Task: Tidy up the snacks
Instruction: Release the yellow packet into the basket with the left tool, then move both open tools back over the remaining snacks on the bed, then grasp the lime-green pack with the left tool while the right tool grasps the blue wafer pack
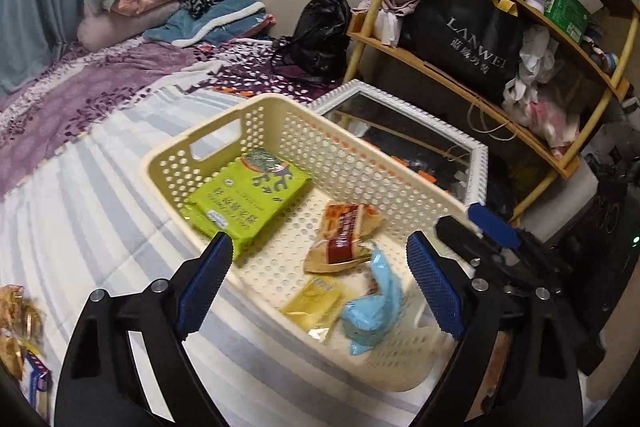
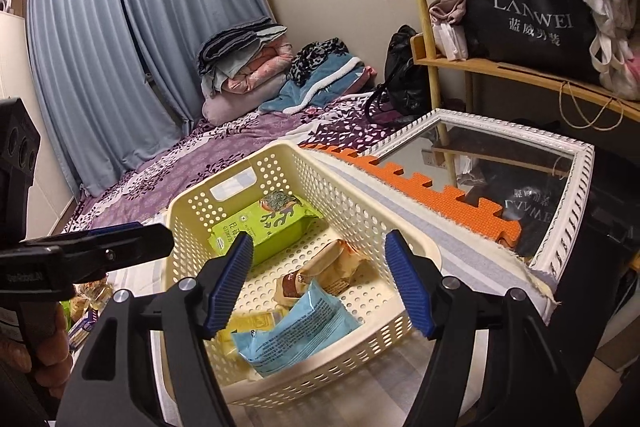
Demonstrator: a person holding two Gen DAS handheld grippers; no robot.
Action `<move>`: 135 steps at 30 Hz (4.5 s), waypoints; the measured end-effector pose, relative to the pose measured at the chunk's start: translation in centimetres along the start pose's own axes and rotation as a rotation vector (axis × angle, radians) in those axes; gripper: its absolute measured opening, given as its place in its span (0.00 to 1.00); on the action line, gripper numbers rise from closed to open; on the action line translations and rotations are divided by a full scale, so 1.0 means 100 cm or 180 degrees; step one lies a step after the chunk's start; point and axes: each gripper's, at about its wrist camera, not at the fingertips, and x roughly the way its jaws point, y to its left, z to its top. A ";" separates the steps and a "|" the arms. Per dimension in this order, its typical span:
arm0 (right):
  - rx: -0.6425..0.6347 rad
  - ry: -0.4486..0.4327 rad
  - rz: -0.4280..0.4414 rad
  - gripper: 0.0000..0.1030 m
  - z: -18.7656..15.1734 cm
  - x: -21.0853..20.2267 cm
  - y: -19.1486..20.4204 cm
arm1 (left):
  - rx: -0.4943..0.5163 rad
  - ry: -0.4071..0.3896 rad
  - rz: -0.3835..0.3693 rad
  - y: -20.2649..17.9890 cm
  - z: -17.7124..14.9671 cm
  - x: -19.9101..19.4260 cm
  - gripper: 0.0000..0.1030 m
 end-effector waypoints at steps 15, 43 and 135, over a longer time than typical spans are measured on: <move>-0.0302 0.0022 0.0303 0.84 0.000 -0.006 0.059 | 0.0009 -0.0258 0.0851 0.044 -0.014 -0.047 0.97; -0.1194 0.0555 0.0948 0.95 -0.052 0.002 0.220 | -0.0696 -0.0394 0.1973 0.184 -0.096 -0.140 0.97; -0.2613 0.1618 0.2445 0.95 -0.177 0.084 0.422 | -0.1867 -0.0266 0.1966 0.388 -0.234 -0.190 0.66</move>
